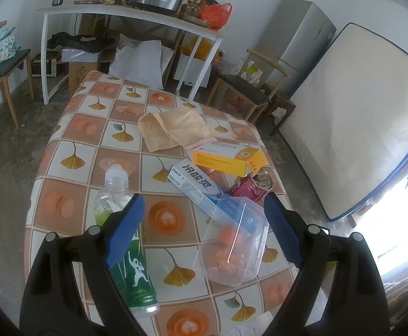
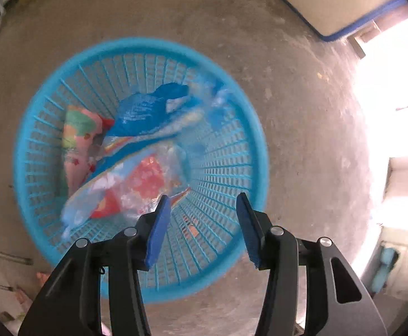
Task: Collect trash
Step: 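Push the trash down into the basket with the right gripper while the left returns to the table, then grasp the green bottle with the left gripper while the right grasps the clear plastic container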
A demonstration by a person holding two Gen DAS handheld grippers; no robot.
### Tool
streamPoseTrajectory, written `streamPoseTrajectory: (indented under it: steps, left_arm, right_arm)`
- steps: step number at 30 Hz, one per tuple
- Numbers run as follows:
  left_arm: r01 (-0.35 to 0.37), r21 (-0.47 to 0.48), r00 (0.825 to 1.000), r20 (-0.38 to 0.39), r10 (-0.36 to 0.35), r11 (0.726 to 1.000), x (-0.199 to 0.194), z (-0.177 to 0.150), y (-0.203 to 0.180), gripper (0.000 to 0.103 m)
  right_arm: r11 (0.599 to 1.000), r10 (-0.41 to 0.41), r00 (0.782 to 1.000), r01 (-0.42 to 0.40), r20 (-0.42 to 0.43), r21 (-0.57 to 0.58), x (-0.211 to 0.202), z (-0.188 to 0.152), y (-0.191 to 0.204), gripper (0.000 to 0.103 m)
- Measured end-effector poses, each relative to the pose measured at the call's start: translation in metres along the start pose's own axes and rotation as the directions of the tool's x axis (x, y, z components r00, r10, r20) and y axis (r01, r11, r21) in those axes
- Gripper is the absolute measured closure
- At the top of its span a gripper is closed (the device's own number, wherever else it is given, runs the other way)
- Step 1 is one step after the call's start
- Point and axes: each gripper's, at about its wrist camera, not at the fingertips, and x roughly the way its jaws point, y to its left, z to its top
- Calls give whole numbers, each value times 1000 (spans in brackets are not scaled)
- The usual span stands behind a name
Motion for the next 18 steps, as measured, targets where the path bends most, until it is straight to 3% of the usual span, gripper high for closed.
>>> streamPoseTrajectory:
  steps: [4,7,11,18]
  left_arm:
    - [16,-5,1000,22,-16,1000,-15,-8,5,20]
    - [18,-4,999,42,-18,1000,-28,-14,7,20]
    - [11,-4,998,64,-10,1000,-46,-26,15,20]
    - [-22,-34,996,88,24,999,-76,-46,33,17]
  right_arm:
    - [990,116,991,-121,68,75,-38,-18,-27,55]
    - [964,224,961,-243,165,109,-78,-36,-41,55]
    - [913,358,886,-398,295,89,-138,-69,-61,55]
    - [809,559,726,-583,401,-72,-246,-146,-55,37]
